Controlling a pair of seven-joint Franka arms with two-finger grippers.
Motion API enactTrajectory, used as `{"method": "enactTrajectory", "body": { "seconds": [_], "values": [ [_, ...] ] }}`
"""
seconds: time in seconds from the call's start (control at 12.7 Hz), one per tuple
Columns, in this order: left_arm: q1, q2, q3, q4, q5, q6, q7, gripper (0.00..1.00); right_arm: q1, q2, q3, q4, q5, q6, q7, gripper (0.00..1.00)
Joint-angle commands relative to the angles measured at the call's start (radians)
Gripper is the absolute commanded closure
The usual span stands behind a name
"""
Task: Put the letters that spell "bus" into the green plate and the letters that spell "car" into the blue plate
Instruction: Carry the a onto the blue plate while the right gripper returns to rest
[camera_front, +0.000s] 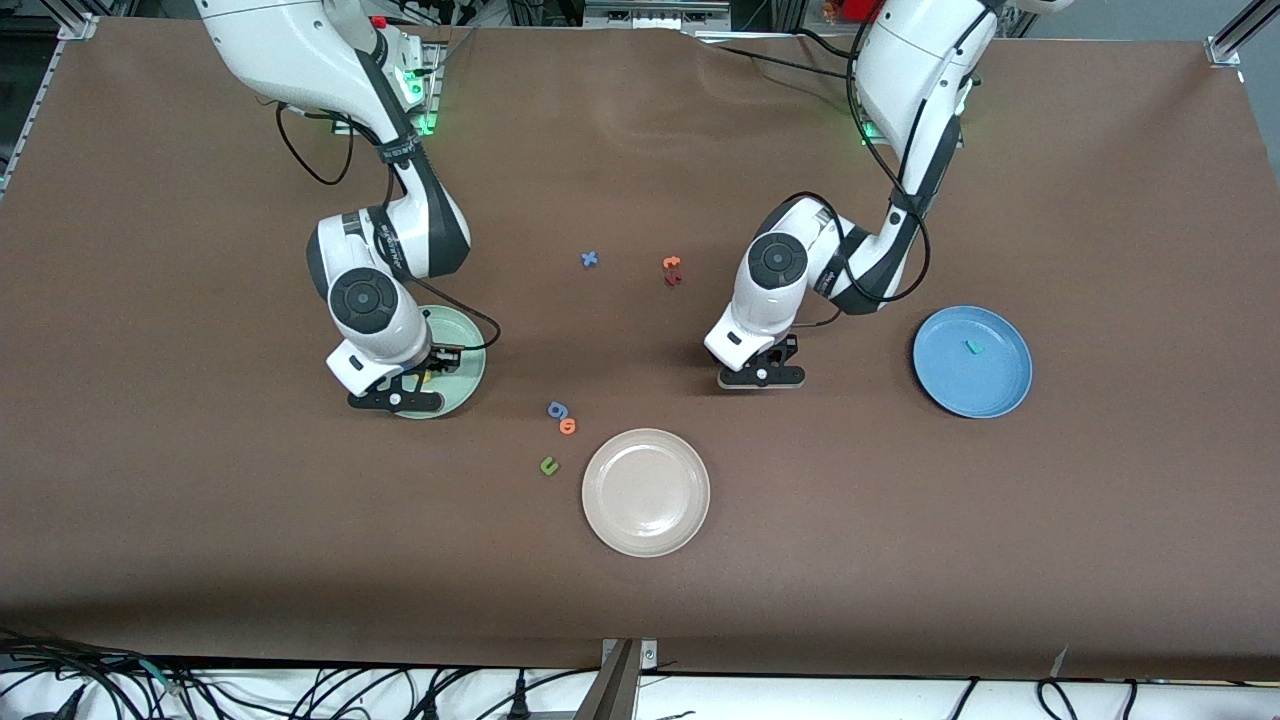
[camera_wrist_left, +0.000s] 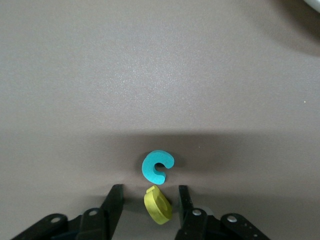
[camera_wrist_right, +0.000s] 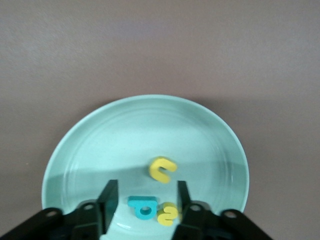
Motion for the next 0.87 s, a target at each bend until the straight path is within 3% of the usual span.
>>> {"method": "enactTrajectory", "body": {
  "seconds": [0.0, 0.24, 0.31, 0.55, 0.79],
  "values": [
    [-0.011, 0.015, 0.009, 0.021, 0.019, 0.004, -0.019, 0.68, 0.002, -0.024, 0.004, 0.047, 0.001, -0.052, -0.017, 0.00],
    [-0.011, 0.013, 0.009, 0.021, 0.018, 0.004, -0.018, 0.96, -0.001, -0.026, 0.004, 0.237, 0.032, -0.301, -0.019, 0.00],
    [-0.011, 0.010, 0.009, 0.021, 0.018, 0.004, -0.018, 1.00, -0.001, -0.027, -0.002, 0.299, 0.060, -0.389, -0.020, 0.00],
    [0.000, -0.022, 0.012, 0.016, 0.022, -0.005, 0.004, 1.00, -0.026, -0.079, -0.040, 0.420, 0.173, -0.592, -0.081, 0.00],
    [0.061, -0.118, 0.014, -0.013, 0.018, -0.122, 0.168, 1.00, -0.026, -0.205, -0.134, 0.420, 0.166, -0.685, -0.289, 0.00]
  ]
}}
